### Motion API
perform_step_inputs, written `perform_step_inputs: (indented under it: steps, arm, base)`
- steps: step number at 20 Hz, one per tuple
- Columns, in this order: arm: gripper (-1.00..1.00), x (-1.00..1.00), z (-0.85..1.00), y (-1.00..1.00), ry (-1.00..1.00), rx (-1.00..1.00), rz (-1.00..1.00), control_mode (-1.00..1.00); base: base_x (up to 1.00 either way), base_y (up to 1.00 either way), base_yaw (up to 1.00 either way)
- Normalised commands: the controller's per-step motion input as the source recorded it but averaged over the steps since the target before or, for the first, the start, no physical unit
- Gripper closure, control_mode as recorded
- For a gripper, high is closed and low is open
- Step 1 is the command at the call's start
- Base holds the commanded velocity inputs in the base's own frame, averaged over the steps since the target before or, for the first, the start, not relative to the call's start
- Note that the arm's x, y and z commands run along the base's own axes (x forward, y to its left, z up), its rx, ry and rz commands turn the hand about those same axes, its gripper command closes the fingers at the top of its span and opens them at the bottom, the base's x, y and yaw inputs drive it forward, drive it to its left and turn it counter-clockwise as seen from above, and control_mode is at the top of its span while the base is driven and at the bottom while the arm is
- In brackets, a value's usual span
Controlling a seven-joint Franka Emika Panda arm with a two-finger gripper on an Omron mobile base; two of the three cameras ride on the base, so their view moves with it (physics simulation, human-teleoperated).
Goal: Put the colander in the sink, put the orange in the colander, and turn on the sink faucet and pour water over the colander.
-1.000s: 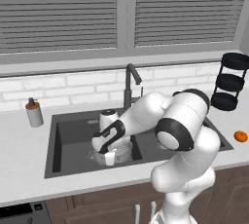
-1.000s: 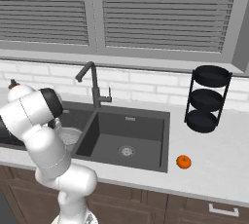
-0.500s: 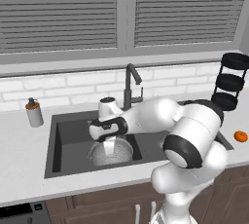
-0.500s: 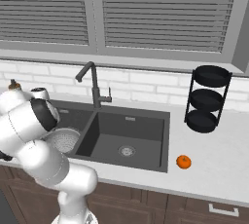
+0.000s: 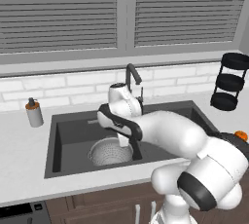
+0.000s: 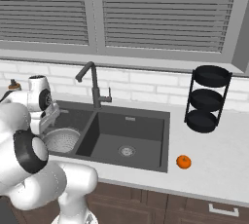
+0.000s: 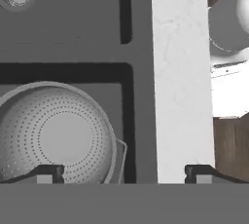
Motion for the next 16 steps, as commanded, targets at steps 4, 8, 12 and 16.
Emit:
perform_step_inputs:
  steps: [4,8,12,16]
  arm:
    - [-1.00,-0.98,0.18,-1.00,-0.05,0.00,0.32,-1.00]
    - [-1.00,-0.99,0.09,-1.00,-0.08,0.00,0.37,-1.00]
    - [-1.00,-0.64,0.28,-1.00,-0.05,0.00,0.38,-1.00]
    - [-1.00,-0.33,0.33,-1.00,-0.02,0.00,0.41,-1.00]
  base:
    - [0.00,0.00,0.00]
    - [0.00,0.00,0.00]
    - [0.00,0.00,0.00]
    - [0.00,0.00,0.00]
